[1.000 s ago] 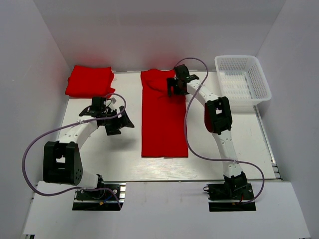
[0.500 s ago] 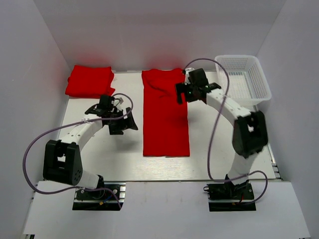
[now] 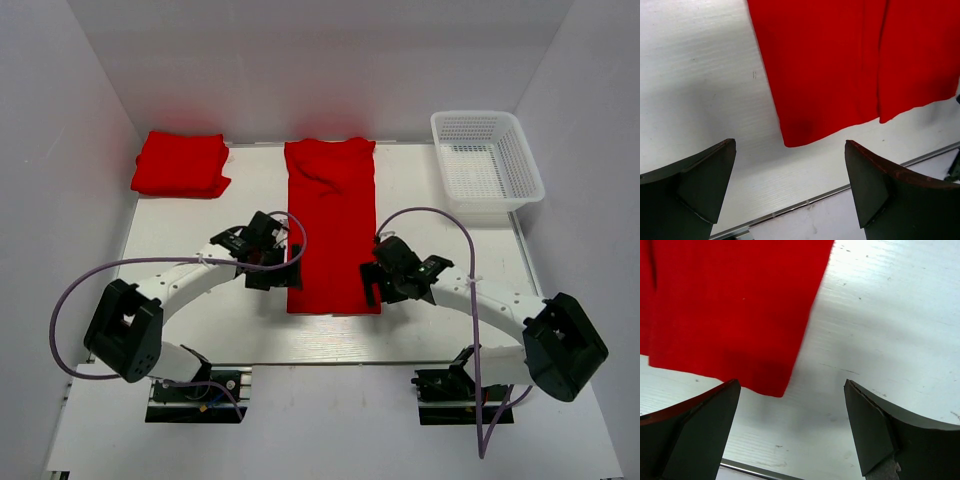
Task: Fold and stack the t-shirts
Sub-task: Grab the bottom of the folded rectangular tshirt with both arms, then fold the folded rectangular tshirt in 1/3 of the way
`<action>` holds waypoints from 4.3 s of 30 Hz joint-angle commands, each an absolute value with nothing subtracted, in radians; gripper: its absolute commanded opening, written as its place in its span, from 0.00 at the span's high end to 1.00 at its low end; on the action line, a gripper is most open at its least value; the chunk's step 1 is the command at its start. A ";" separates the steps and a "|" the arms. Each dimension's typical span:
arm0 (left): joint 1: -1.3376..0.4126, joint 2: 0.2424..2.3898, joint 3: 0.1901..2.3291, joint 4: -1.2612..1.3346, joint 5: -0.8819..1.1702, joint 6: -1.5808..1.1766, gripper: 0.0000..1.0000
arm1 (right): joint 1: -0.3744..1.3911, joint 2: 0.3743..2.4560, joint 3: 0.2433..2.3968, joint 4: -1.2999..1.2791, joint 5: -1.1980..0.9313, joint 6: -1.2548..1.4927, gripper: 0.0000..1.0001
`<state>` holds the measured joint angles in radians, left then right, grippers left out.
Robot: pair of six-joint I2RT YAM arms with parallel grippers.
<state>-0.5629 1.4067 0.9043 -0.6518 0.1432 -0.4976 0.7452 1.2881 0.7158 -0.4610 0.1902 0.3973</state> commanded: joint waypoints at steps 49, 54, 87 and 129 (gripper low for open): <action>-0.764 1.526 0.888 -0.637 0.104 -0.572 1.00 | 0.861 1.350 0.683 -0.411 0.138 0.650 1.00; -0.755 1.496 0.888 -0.646 0.115 -0.621 1.00 | 0.856 1.312 0.686 -0.416 0.158 0.660 1.00; -0.463 1.864 1.523 -0.736 0.136 -0.489 1.00 | 0.585 1.698 1.281 -0.373 0.287 0.341 1.00; -0.322 2.175 1.827 -0.584 0.210 -0.442 1.00 | 0.397 2.051 1.641 -0.261 0.120 0.278 1.00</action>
